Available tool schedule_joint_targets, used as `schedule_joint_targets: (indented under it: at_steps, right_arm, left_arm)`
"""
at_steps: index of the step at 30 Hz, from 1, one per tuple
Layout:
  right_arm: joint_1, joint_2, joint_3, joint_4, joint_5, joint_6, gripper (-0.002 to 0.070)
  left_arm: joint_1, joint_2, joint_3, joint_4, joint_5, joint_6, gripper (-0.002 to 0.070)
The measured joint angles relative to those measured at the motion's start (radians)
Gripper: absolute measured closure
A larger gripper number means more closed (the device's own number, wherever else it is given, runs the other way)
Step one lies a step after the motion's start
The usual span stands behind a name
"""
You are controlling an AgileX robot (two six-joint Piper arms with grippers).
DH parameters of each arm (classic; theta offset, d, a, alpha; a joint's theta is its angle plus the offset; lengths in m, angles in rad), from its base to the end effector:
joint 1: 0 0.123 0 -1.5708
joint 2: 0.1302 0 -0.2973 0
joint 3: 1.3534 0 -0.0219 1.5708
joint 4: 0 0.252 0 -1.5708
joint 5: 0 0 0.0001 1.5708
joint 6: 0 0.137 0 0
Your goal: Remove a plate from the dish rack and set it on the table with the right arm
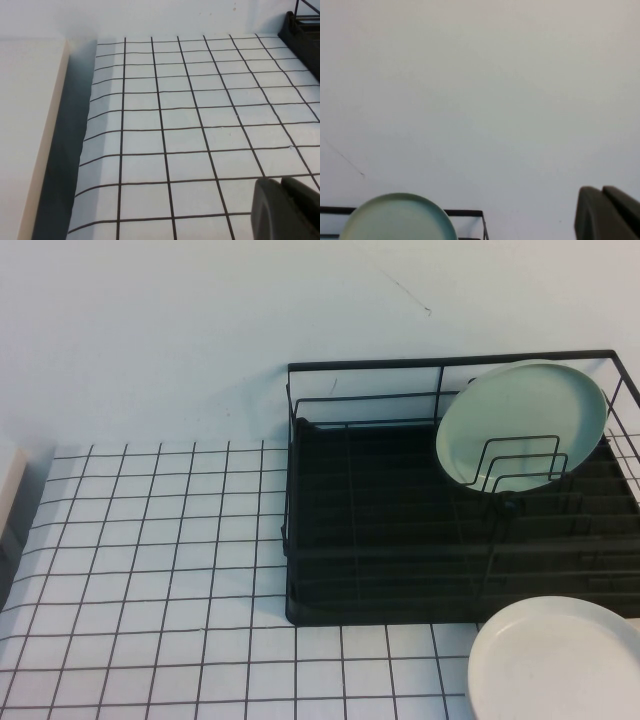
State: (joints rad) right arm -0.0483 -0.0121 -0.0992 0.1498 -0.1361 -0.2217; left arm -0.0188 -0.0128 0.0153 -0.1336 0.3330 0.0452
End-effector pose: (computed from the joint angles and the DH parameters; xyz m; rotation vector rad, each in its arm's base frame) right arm 0.0768 -0.0065 0.2739 0.0021 1.2386 -0.1182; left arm 0.0866 -0.0076 0.1676 -0.0258 1.8173 -0.1104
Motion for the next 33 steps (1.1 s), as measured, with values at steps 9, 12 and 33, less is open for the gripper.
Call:
schedule_joint_targets:
  at_steps: [9,12,33]
  right_arm:
    - [0.0,0.233,-0.374,0.0,0.478,-0.056,0.068]
    - [0.0,0.391,-0.461,0.004,0.623,-0.185,0.068]
    - [0.002,1.335,-0.999,0.489,0.753,-1.297,0.0354]
  left_arm:
    - [0.0,0.0,0.0,0.0,0.0,0.0,0.0678]
    - [0.0,0.0,0.0,0.0,0.0,0.0,0.0678]
    - [0.0,0.0,0.0,0.0,0.0,-0.003,0.0678]
